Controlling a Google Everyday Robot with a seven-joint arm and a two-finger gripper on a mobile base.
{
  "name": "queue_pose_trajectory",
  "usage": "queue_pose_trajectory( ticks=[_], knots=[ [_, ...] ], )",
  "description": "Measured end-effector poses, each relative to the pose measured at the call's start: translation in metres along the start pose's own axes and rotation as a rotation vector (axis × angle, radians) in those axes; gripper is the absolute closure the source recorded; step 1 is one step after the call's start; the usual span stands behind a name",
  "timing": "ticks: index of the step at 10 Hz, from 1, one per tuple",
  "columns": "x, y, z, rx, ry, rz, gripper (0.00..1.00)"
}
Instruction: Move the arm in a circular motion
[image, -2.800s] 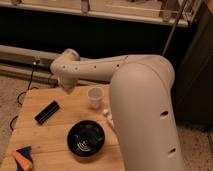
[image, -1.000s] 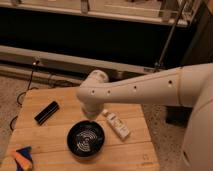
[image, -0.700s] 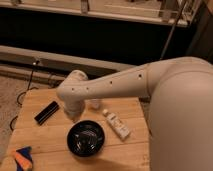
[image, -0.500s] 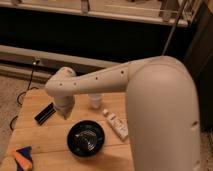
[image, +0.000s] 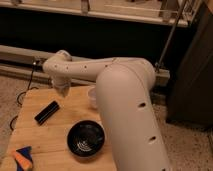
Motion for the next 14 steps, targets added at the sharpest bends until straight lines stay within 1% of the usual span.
queue_pose_trajectory(
  ticks=[1, 2, 3, 4, 5, 6, 7, 8, 9, 10, 11, 12, 13, 14],
  knots=[
    [0.008, -0.027, 0.001, 0.027, 0.019, 0.042, 1.0],
    [0.024, -0.058, 0.002, 0.055, 0.043, 0.105, 1.0],
    [0.049, -0.088, -0.001, 0.083, 0.07, 0.187, 1.0],
    [0.068, -0.103, -0.003, 0.098, 0.084, 0.241, 1.0],
    [0.093, -0.117, -0.011, 0.115, 0.096, 0.307, 1.0],
    [0.128, -0.13, -0.024, 0.142, 0.108, 0.378, 1.0],
    [0.154, -0.137, -0.037, 0.169, 0.112, 0.419, 1.0],
    [0.175, -0.136, -0.052, 0.195, 0.114, 0.443, 1.0],
    [0.196, -0.126, -0.069, 0.216, 0.116, 0.457, 1.0],
    [0.213, -0.111, -0.079, 0.223, 0.122, 0.463, 1.0],
    [0.231, -0.091, -0.086, 0.223, 0.128, 0.465, 1.0],
    [0.24, -0.065, -0.089, 0.21, 0.129, 0.454, 1.0],
    [0.243, -0.027, -0.087, 0.18, 0.129, 0.426, 1.0],
    [0.244, -0.003, -0.085, 0.158, 0.127, 0.406, 1.0]
  ],
)
